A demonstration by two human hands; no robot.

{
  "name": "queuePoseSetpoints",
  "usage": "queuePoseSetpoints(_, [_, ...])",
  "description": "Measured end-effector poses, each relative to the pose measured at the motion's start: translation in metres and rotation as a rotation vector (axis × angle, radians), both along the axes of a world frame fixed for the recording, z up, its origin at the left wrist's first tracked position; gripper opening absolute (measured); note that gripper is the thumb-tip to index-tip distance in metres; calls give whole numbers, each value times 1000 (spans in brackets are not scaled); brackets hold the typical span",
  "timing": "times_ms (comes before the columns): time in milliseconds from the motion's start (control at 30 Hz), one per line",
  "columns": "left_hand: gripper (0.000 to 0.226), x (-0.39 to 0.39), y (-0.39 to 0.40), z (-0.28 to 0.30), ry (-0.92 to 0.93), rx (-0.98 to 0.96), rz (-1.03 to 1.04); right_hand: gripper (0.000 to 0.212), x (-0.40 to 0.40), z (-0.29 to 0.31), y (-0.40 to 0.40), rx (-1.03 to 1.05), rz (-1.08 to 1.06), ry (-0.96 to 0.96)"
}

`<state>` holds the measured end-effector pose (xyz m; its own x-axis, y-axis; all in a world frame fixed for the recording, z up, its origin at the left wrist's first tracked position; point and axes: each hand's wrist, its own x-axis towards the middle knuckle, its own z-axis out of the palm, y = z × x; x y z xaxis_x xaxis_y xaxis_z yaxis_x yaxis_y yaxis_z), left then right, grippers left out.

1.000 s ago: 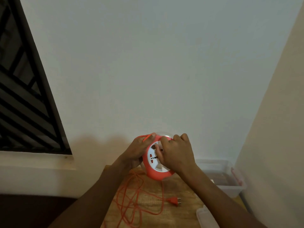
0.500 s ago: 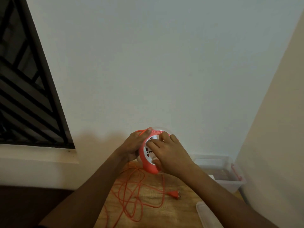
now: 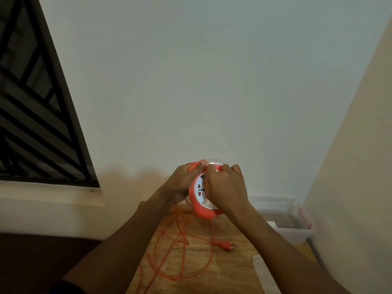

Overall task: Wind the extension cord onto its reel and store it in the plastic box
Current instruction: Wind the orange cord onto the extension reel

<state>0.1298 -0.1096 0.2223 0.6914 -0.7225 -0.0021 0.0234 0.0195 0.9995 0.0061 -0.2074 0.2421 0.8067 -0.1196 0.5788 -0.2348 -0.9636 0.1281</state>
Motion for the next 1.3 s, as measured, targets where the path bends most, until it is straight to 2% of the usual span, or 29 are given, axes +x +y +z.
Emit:
queuePoseSetpoints(67, [35,2,1,0,15,-9,5,44,-4,-2,-5,-49,86,-17])
queuePoseSetpoints(267, [44,14,11,0,16,12,5,34,-12,-6,-1,-84,262,45])
queuePoseSetpoints(367, [49,12,10,2,24,-4,2,49,-11,2,0,-109,258,134])
queuePoseSetpoints(433, [43,13,11,3,36,-9,2,63,-10,7,0,-129,230,178])
queuePoseSetpoints(500, [34,13,12,3,19,-16,-4,66,-8,8,2,-180,190,173])
queuePoseSetpoints(600, [31,10,12,1,-19,-12,-9,62,-5,8,5,-250,125,89])
queuePoseSetpoints(667, [33,9,11,-1,-28,-16,-3,58,-1,12,4,-175,41,-13])
queuePoseSetpoints(767, [42,9,9,1,-55,-1,26,46,4,14,0,-120,-34,-59])
queuePoseSetpoints(900, [35,10,7,3,-63,-20,56,32,9,8,-2,-87,-42,-92])
queuePoseSetpoints(1067, [42,9,3,0,-38,-49,50,35,13,3,1,-38,-11,-69])
queuePoseSetpoints(1233, [36,23,11,-2,-4,-54,46,32,5,-10,-5,-132,211,-83])
queuePoseSetpoints(1300, [37,25,13,0,8,-48,31,38,3,-15,-5,-159,235,-58])
